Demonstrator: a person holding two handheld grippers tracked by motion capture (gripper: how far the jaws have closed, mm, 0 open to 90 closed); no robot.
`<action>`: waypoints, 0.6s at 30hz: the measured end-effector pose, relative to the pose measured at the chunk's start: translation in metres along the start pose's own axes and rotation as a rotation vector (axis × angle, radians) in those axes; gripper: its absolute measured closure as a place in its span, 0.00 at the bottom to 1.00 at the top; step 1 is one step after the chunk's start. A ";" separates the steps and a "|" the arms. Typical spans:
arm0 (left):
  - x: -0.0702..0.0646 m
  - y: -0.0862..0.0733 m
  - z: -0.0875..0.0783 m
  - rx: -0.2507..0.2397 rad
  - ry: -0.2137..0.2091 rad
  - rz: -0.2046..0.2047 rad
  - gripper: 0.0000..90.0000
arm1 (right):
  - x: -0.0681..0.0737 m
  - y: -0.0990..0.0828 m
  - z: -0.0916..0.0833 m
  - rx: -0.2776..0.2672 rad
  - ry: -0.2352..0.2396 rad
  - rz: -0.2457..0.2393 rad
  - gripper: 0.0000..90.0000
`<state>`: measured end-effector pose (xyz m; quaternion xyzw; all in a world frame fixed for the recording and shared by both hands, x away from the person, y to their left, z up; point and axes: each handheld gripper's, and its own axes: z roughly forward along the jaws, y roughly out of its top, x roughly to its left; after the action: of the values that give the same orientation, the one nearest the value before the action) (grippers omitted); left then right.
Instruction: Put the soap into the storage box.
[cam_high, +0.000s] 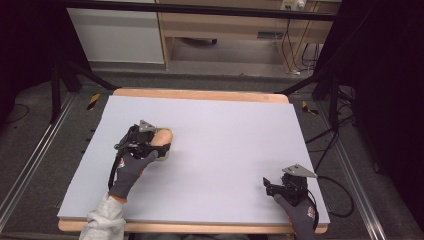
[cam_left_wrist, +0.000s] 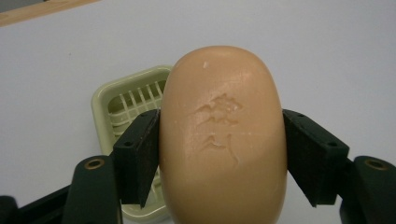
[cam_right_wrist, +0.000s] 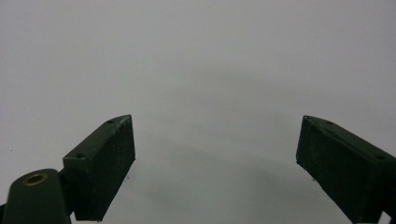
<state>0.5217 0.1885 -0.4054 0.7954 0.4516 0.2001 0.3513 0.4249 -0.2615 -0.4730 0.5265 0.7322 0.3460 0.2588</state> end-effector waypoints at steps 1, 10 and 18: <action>0.001 0.001 0.001 0.002 0.002 -0.001 0.35 | 0.000 0.000 0.000 0.000 -0.001 0.000 0.13; 0.012 0.002 0.009 0.002 0.021 -0.037 0.35 | -0.001 0.000 0.000 -0.005 -0.004 -0.005 0.13; 0.020 0.003 0.019 0.001 0.044 -0.058 0.35 | -0.001 0.000 0.001 -0.005 -0.005 -0.006 0.13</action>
<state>0.5458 0.1973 -0.4166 0.7776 0.4822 0.2070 0.3464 0.4255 -0.2624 -0.4734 0.5245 0.7323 0.3457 0.2629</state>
